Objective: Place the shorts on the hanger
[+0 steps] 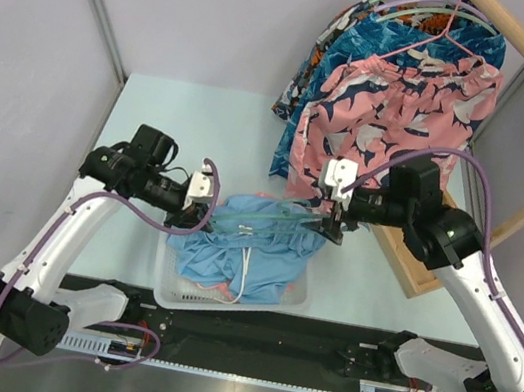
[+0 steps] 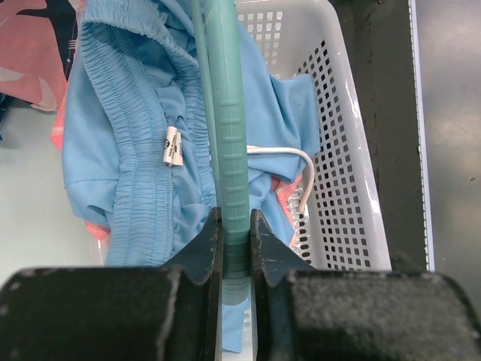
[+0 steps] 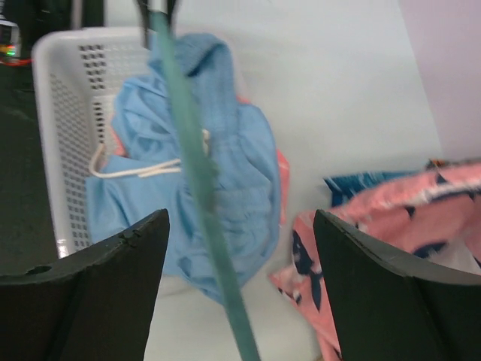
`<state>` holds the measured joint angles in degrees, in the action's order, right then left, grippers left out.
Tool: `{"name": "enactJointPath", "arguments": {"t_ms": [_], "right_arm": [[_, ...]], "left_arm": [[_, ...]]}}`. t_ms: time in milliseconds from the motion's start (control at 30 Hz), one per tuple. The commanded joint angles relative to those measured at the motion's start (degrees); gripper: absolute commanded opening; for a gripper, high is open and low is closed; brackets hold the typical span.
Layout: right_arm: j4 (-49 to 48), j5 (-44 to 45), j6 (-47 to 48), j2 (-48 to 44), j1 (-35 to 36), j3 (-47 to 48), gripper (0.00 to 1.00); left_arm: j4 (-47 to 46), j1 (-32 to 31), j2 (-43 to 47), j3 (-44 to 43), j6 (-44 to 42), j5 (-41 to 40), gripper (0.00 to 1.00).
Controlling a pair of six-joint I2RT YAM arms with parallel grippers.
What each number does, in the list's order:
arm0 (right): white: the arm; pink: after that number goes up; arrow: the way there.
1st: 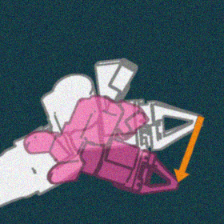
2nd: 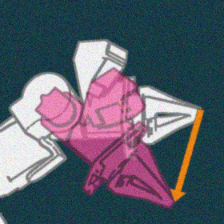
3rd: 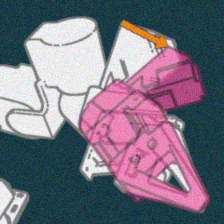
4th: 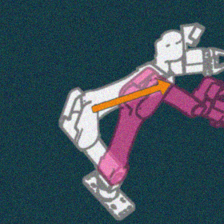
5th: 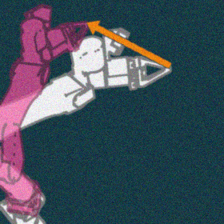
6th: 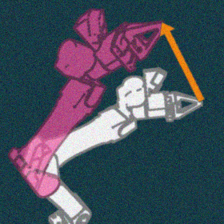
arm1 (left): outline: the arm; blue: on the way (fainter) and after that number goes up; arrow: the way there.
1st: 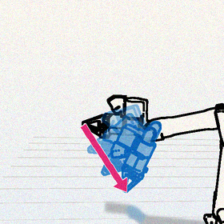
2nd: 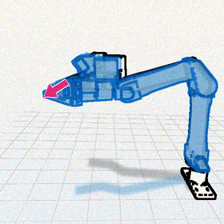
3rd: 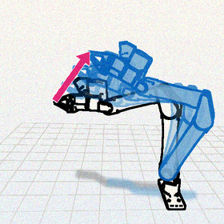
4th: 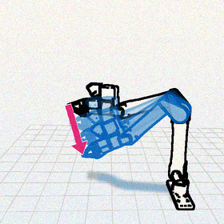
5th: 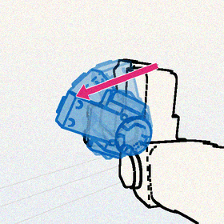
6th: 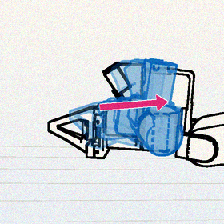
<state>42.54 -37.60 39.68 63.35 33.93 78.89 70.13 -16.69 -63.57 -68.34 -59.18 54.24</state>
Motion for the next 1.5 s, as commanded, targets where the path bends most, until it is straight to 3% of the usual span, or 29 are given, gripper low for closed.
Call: {"name": "enactJointPath", "arguments": {"t_ms": [0,167,467,533,633,667,700,767,867,900,1033,1233,1467], "right_arm": [[-2.03,-1.52,-1.44,-1.04,7.35,2.41,0.82],[-6.23,0.16,-4.08,0.54,9.05,2.41,0.79],[-6.69,-0.27,-1.54,3.18,9.05,3.37,0.53],[-6.42,-0.71,-1.01,3.44,9.05,3.46,0.45],[-6.07,-0.89,0.04,3.71,9.04,3.9,0.24],[-5.98,-0.54,0.57,3.71,9.05,3.99,0.04],[-5.9,-0.37,1.18,3.62,9.13,4.08,0.0],[-5.46,-0.1,2.24,3.53,9.13,4.34,0.0],[-3.7,-0.01,3.56,3.8,9.22,5.83,0.0],[-3.0,-0.19,3.82,3.97,9.31,6.44,0.0],[2.7,0.16,5.75,4.32,9.49,8.38,0.0],[7.2,2.88,7.69,4.23,10.01,9.7,0.0],[8.61,9.47,6.55,6.96,14.13,11.55,0.0]], "left_arm": [[-2.62,0.34,-1.11,-0.66,-0.25,4.47,0.0],[-2.98,-0.18,-1.91,-0.75,-0.49,5.26,0.0],[-5.34,-0.36,-0.07,0.31,-0.94,4.21,0.0],[-6.05,-0.45,0.37,0.57,-0.33,3.86,0.0],[-7.9,-0.63,1.25,1.1,1.08,3.07,0.0],[-8.51,-0.8,1.52,1.27,1.69,2.81,0.0],[-8.78,-0.89,2.04,1.36,1.96,2.72,0.0],[-9.48,-1.15,2.57,1.54,3.27,2.45,0.01],[-10.1,-1.15,4.06,1.98,5.38,1.49,0.16],[-10.53,-1.15,4.77,2.33,6.43,-0.17,0.32],[-17.12,0.94,7.49,4.35,16.28,-6.77,0.54],[-17.4,12.9,6.36,3.03,22.26,-6.33,0.58],[-18.01,13.7,5.56,6.8,19.63,-12.48,0.61]]}}
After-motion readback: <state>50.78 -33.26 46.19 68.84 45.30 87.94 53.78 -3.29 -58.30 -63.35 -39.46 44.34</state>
